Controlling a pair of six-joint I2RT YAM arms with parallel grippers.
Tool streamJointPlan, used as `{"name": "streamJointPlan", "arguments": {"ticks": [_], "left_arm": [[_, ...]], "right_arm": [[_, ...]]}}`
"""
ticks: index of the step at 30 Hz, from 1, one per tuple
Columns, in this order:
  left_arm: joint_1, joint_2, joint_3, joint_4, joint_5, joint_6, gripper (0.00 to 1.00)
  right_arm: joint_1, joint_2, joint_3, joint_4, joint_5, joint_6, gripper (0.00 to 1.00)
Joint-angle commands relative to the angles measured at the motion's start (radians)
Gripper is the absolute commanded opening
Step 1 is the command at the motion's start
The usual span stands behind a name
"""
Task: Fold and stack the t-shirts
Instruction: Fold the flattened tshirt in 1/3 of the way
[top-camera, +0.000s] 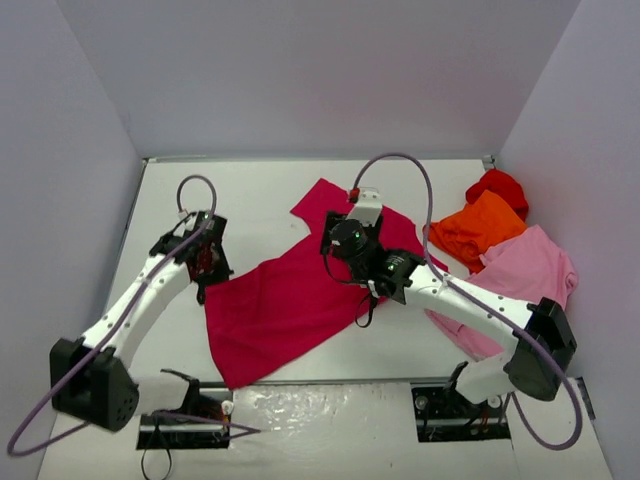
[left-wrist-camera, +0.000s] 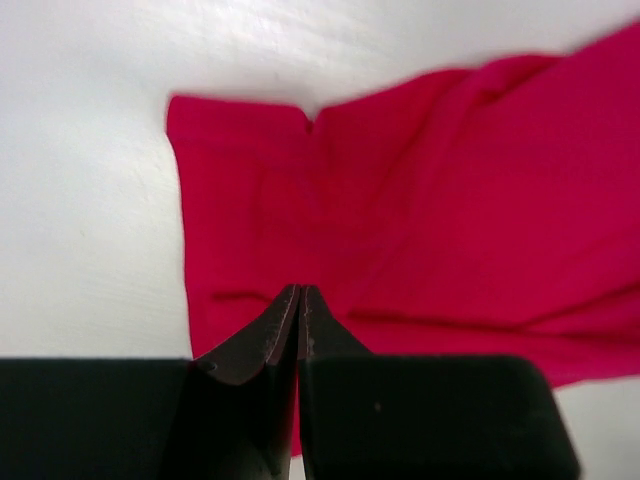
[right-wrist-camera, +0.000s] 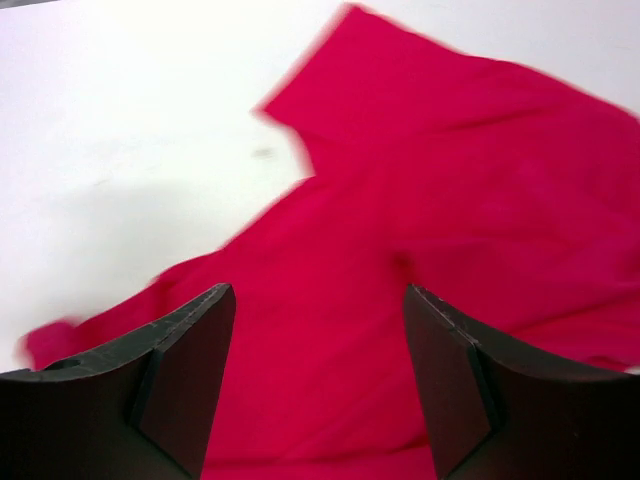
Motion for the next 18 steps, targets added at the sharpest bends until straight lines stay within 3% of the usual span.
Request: {"name": "streamJointPlan", "arguments": {"ticks": [1, 9, 15, 18], "left_arm": [[-0.041, -0.129, -0.077, -0.081, 0.109, -0.103, 0.00], [-0.058, -0.376, -0.139, -0.162, 0.183, -0.190, 0.00], [-0.073, -0.431, -0.225, -0.132, 0.290, -0.236, 0.00], [-0.105, -0.440, -0.251, -0.120, 0.281, -0.266, 0.00]], "right_arm": [[-0.129, 0.079, 0.002, -0.067, -0.048, -0.020, 0.65], [-0.224, 0.265, 0.077, -0.037, -0.157, -0.067, 0.64], [-0.232, 0.381, 0.106, -0.039, -0.167, -0.090, 0.64], [-0.232, 0.394, 0.109, -0.033, -0.172, -0.087, 0.63]]}}
